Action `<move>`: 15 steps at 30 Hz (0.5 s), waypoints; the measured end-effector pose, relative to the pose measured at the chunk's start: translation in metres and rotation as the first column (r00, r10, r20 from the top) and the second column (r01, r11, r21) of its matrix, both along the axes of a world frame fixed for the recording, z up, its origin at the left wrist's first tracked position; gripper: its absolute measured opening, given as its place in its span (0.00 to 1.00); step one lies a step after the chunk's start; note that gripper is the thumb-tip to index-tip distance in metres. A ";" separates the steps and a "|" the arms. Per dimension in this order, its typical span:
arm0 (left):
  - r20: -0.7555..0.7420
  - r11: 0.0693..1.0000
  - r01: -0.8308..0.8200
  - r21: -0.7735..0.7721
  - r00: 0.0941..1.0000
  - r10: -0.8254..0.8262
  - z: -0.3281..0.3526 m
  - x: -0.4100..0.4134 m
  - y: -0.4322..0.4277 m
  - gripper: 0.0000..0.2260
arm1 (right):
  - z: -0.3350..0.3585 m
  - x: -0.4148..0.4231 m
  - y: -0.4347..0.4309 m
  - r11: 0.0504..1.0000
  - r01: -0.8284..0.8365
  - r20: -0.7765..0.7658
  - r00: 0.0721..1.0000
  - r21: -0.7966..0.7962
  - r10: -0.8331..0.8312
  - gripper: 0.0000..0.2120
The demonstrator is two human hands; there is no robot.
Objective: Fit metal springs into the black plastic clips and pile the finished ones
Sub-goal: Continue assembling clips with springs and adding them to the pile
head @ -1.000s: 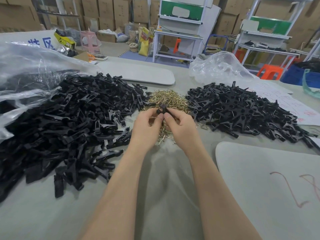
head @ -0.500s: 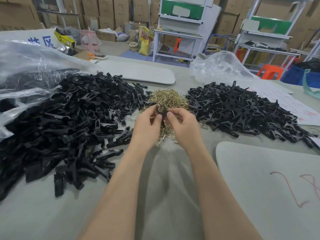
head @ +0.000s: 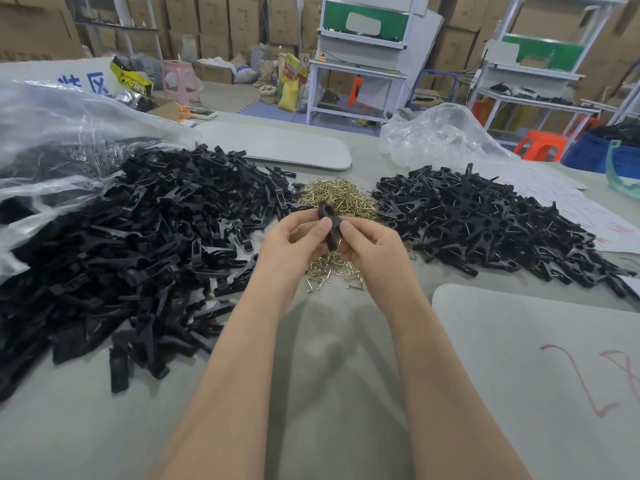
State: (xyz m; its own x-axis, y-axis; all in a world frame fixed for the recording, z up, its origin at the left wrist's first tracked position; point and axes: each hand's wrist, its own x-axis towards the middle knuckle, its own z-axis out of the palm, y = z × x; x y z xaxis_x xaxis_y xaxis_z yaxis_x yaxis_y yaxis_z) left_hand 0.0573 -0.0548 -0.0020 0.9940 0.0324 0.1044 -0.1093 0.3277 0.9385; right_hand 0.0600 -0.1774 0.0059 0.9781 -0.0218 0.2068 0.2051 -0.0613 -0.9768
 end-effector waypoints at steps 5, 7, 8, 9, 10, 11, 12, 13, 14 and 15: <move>-0.047 0.988 0.115 -0.107 0.992 -0.121 0.003 -0.002 0.002 0.03 | 0.001 -0.002 -0.001 0.976 -0.136 -0.082 0.985 0.170 0.151 0.10; -0.082 0.979 0.145 -0.143 0.984 -0.158 0.004 -0.002 0.004 0.04 | 0.001 -0.001 0.001 0.958 -0.135 -0.116 0.979 0.252 0.168 0.10; -0.090 0.975 0.124 -0.182 0.986 -0.142 0.003 -0.001 0.005 0.04 | 0.002 -0.001 0.003 0.957 -0.101 -0.128 0.982 0.271 0.140 0.07; -0.098 0.966 0.074 -0.247 0.990 -0.101 0.003 0.000 0.006 0.04 | 0.001 -0.001 0.004 0.967 -0.055 -0.134 0.987 0.248 0.091 0.03; -0.121 0.941 -0.002 -0.338 0.992 -0.042 0.003 0.001 0.010 0.03 | -0.001 -0.001 0.005 0.989 0.001 -0.126 0.992 0.151 0.018 0.03; -0.155 0.892 -0.082 -0.444 0.988 0.014 0.003 0.002 0.014 0.04 | -0.004 -0.001 0.006 0.998 0.051 -0.096 0.994 -0.035 -0.054 0.07; -0.190 0.818 -0.153 -0.554 0.980 0.054 0.004 0.003 0.019 0.04 | -0.007 -0.001 0.006 0.958 0.070 -0.052 0.995 -0.279 -0.088 0.11; -0.221 0.725 -0.208 -0.657 0.972 0.079 0.005 0.004 0.024 0.04 | -0.010 -0.001 0.007 0.855 0.041 -0.038 0.997 -0.517 -0.071 0.13; -0.244 0.636 -0.245 -0.732 0.965 0.091 0.005 0.005 0.027 0.04 | -0.014 -0.002 0.011 0.722 -0.025 -0.065 0.997 -0.692 -0.028 0.15; -0.260 0.574 -0.266 -0.775 0.961 0.093 0.006 0.006 0.029 0.04 | -0.019 -0.001 0.015 0.604 -0.087 -0.106 0.994 -0.792 0.004 0.16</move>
State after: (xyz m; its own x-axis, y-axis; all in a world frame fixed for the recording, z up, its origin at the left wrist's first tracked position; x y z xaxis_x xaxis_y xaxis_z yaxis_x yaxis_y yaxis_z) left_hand 0.0631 -0.0255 0.0044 0.9546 0.1965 -0.2237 -0.1199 0.9414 0.3152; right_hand 0.0586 -0.1622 -0.0131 0.9871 0.1556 0.0378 0.1499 -0.8147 -0.5602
